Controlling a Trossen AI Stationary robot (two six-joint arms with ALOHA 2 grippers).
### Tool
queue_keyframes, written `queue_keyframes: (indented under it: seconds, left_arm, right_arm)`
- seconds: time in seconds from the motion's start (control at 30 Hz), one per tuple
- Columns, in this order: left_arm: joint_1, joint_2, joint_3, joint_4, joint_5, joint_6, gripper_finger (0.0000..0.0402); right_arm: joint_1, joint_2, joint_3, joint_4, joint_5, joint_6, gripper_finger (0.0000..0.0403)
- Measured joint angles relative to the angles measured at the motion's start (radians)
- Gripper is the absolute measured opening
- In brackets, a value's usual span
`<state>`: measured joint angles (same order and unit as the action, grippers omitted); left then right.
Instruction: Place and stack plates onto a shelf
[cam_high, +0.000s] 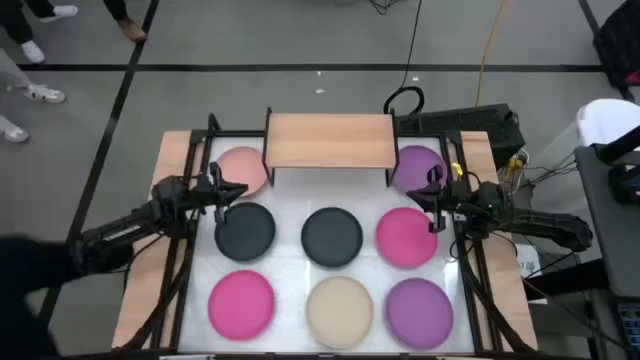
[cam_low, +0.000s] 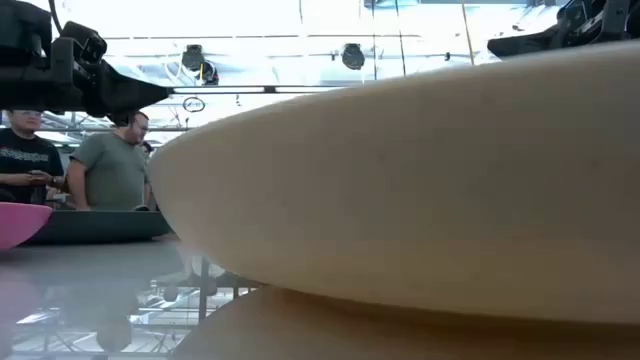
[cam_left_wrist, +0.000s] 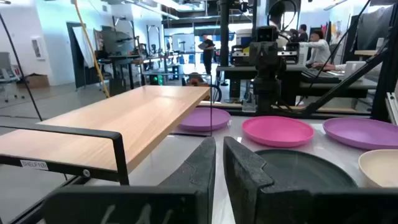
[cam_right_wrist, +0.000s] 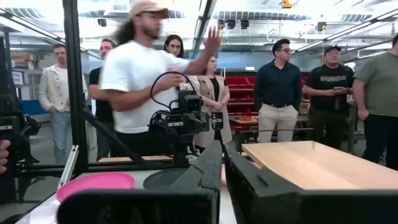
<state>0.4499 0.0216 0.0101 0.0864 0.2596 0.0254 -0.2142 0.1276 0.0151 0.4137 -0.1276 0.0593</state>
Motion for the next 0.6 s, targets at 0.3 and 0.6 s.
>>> queue_keyframes:
  seconds: [0.3,0.6]
  left_arm:
    - [0.0,0.0,0.0,0.0,0.0,0.003,0.0035]
    - [-0.001,0.0,0.0,0.06,0.0,0.01,0.0035]
  right_arm:
    - [0.0,0.0,0.0,0.0,0.0,0.0,0.0006]
    - [0.0,0.021,0.022,-0.054,0.0,0.026,0.0006]
